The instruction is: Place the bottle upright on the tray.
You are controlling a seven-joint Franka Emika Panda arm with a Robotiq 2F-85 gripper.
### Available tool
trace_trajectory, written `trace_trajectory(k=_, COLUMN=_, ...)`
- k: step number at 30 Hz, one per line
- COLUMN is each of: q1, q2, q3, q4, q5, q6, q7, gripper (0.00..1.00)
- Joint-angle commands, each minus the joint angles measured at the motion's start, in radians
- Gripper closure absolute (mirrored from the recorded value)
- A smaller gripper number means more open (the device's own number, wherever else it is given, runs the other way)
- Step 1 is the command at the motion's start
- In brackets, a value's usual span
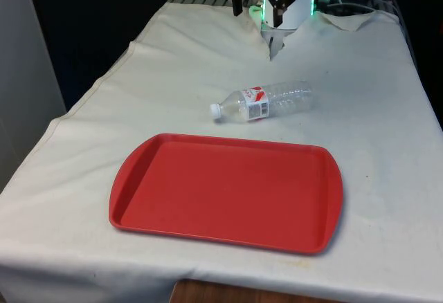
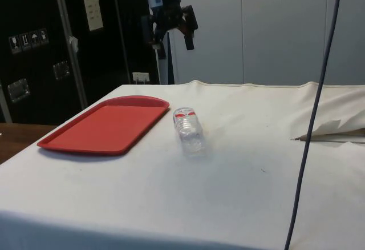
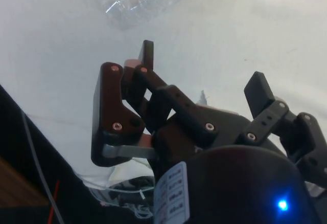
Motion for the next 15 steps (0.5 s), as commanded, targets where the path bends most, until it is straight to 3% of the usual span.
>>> trace_trajectory(k=1, q1=-0.002, q2=0.005, q3=-0.001, q4=-0.001, q5=0.02, q6=0.007, q7=0.001, gripper=0.0)
trace_trajectory(k=3, q1=0.0, q2=0.004, q3=-0.003, q4=0.0, q5=0.011, q6=0.0, q7=0.0, gripper=0.0)
trace_trajectory(k=15, q1=-0.001, q2=0.016, q3=-0.011, q4=-0.015, q5=0.09, q6=0.005, q7=0.017, gripper=0.0)
